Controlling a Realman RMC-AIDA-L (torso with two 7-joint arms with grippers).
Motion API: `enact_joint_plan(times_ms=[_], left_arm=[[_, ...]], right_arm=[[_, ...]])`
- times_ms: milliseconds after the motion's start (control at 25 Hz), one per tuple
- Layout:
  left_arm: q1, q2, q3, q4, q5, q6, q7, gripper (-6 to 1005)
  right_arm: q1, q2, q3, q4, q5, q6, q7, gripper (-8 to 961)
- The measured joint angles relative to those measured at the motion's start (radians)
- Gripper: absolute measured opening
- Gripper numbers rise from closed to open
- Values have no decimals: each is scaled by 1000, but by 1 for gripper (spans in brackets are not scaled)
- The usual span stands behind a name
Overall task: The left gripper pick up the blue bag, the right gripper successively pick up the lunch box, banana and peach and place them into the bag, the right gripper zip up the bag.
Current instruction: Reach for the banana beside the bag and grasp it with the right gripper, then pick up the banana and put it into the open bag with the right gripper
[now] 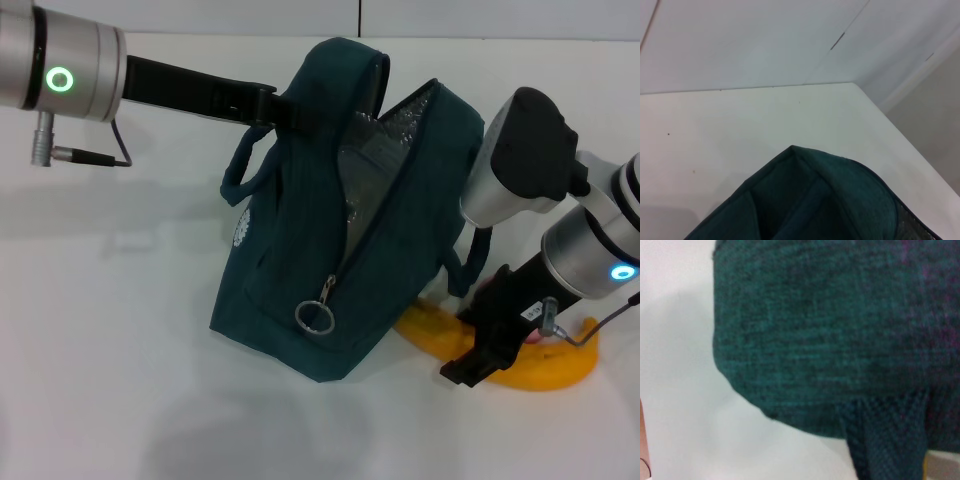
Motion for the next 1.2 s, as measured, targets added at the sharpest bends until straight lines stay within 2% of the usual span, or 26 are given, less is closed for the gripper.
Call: enact_joint_plan(times_ms=[360, 560, 760, 960, 1200], left_arm=[[1, 0, 2, 0, -3, 0, -1, 34], [2, 0, 2, 0, -5, 0, -2, 34], [6, 0, 2, 0, -6, 0, -3, 34], [6, 0, 3, 0, -8, 0, -6, 34], [0, -2, 4, 0, -8, 0, -8, 34]], right_arm=[[2, -2, 2, 7, -3, -2, 0, 566], [4, -5, 5, 8, -3, -15, 0, 428], [-4, -8, 50, 15, -3, -27, -3, 428], [-11, -8, 188, 70, 40, -136, -35, 428], [-13, -11, 484, 226, 132, -361, -160, 428]])
